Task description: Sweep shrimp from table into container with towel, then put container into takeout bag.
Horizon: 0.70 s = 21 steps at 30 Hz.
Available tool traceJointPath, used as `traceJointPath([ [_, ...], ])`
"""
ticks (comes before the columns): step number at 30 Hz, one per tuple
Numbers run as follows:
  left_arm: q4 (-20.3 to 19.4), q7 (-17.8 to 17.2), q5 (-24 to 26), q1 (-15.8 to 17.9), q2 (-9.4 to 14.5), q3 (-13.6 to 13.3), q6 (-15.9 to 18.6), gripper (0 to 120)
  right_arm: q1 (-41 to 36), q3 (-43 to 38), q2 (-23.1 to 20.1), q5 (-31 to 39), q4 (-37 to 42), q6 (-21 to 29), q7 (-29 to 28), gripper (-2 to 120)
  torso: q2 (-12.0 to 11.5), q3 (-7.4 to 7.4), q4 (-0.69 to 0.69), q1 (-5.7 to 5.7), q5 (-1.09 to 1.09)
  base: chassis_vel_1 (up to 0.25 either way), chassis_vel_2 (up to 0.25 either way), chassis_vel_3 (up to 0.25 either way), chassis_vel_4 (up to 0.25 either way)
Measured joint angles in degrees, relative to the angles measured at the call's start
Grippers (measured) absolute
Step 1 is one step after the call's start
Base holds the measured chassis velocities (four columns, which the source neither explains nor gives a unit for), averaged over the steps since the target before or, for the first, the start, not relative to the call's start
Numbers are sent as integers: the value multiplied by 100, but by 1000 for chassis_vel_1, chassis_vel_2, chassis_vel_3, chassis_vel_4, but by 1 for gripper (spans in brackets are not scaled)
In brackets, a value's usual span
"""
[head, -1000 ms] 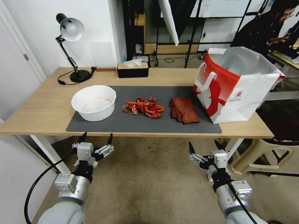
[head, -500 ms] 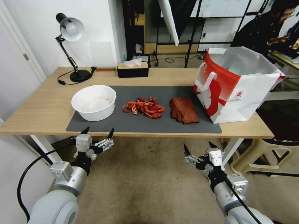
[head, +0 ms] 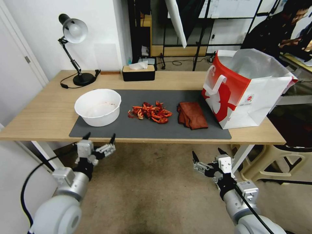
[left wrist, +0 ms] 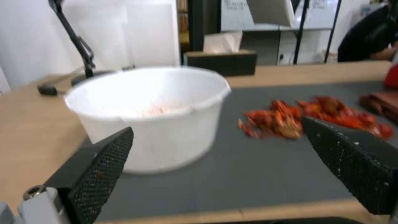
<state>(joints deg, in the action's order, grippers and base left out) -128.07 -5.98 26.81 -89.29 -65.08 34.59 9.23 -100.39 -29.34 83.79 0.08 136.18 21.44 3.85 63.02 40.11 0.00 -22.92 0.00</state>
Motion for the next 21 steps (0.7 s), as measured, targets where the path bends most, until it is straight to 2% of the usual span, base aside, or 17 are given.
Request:
traceJointPath([
  [1,89,1,115,138,150,30,-17,100,3,-5,-8,4,-7,2,0,100,0,0,0,0,0,0,0,0,0],
  [2,89,1,115,138,150,30,-17,100,3,-5,-8,4,-7,2,0,100,0,0,0,0,0,0,0,0,0],
  [5,472,175,444,612,705,53,-134,100,18,-10,-14,8,-16,16,0,100,0,0,-1,0,-1,0,0,0,0],
  [6,472,175,444,612,705,53,-134,100,18,-10,-14,8,-16,16,0,100,0,0,-1,0,-1,0,0,0,0],
  [9,800,415,784,1091,1320,22,-185,100,20,-15,-12,-3,-16,35,0,100,0,0,0,0,-1,0,0,0,0],
  [10,800,415,784,1091,1320,22,-185,100,20,-15,-12,-3,-16,35,0,100,0,0,0,0,-1,0,0,0,0],
  [13,1183,888,1123,1564,1929,-8,-192,100,73,-2,-30,-12,-45,69,3,100,0,1,-3,0,-1,0,0,0,0],
  [14,1183,888,1123,1564,1929,-8,-192,100,73,-2,-30,-12,-45,69,3,100,0,1,-3,0,-1,0,0,0,0],
  [17,1570,1633,1224,1898,2432,-22,-208,100,152,51,-103,-10,-108,94,9,100,0,0,1,0,0,0,0,0,0],
  [18,1570,1633,1224,1898,2432,-22,-208,100,152,51,-103,-10,-108,94,9,100,0,0,1,0,0,0,0,0,0],
  [19,1726,1991,1217,2012,2591,-31,-227,100,176,59,-133,-1,-123,100,11,100,0,0,-3,0,-1,0,0,0,0],
  [21,2046,2690,1058,2191,2829,-37,-375,100,261,81,-215,35,-165,119,16,100,-1,1,2,1,0,0,0,0,0],
])
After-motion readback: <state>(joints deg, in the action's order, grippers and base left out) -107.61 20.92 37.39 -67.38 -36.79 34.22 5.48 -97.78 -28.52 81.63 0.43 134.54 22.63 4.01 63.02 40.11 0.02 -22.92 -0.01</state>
